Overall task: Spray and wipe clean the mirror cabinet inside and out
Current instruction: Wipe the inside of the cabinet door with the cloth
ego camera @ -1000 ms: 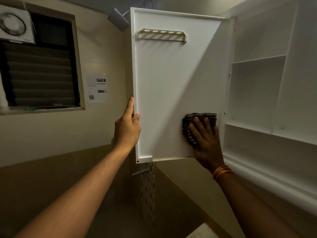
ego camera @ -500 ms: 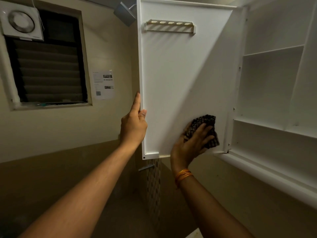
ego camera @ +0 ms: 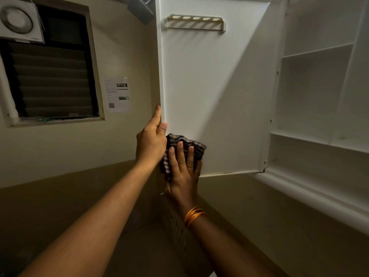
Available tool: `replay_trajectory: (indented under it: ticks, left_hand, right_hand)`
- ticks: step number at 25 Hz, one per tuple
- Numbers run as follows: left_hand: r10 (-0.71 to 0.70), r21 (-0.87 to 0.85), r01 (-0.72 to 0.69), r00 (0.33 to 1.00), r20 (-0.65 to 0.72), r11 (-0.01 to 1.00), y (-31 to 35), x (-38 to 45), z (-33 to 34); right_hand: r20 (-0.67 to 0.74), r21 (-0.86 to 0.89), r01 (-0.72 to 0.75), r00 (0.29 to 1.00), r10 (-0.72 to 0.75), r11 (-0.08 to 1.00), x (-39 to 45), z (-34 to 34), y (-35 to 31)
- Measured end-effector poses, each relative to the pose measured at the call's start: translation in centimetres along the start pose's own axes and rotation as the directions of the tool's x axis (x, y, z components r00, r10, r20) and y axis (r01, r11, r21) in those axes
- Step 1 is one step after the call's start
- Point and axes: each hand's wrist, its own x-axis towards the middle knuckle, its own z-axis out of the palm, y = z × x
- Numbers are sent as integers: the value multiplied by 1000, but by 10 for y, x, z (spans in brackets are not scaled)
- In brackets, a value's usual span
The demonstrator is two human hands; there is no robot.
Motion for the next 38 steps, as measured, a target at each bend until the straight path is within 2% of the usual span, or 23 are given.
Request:
replay_trajectory:
  ticks: [3, 6, 13, 17, 20, 23, 26, 30, 33, 38]
  left_hand:
    - [42, 6, -42, 999, -8, 999, -1, -2, -1]
    - [69, 7, -69, 997, -18, 998, -2, -3, -1]
    - [75, 12, -75, 997, -29, 997, -6, -3, 3]
    - [95, 7, -95, 994, -49, 995, -4, -7, 3]
    - [97, -11, -98, 993, -62, 995, -4, -8, 4]
    - [84, -23, -86, 994, -71, 996, -4, -7, 5]
    - [97, -14, -99, 993, -70, 995, -5, -7, 7]
    - [98, 11, -97, 993, -63, 995, -6, -6, 7]
    - [93, 12, -93, 994, -64, 996, -5, -8, 6]
    - [94, 3, -94, 994, -60, 996, -4, -8, 6]
  right_hand:
    - [28, -38, 125, 992, -124, 991, -6, -13, 33]
    - [11, -73, 154, 988, -154, 985, -10, -26, 64]
    - [-106, -44, -54, 993, 49, 998, -9, -59, 118]
    - [-224, 50, -285, 931, 288, 957, -8, -88, 126]
    - [-238, -59, -300, 931, 278, 952, -11, -103, 136]
    - [-129, -216, -251, 965, 228, 943, -14, -113, 146]
    - [22, -264, -135, 989, 146, 955, -11, -127, 155]
    - [199, -196, 21, 980, 19, 980, 5, -130, 143]
    - [281, -124, 120, 956, -82, 985, 14, -117, 114]
    - [285, 32, 121, 950, -125, 992, 17, -98, 74]
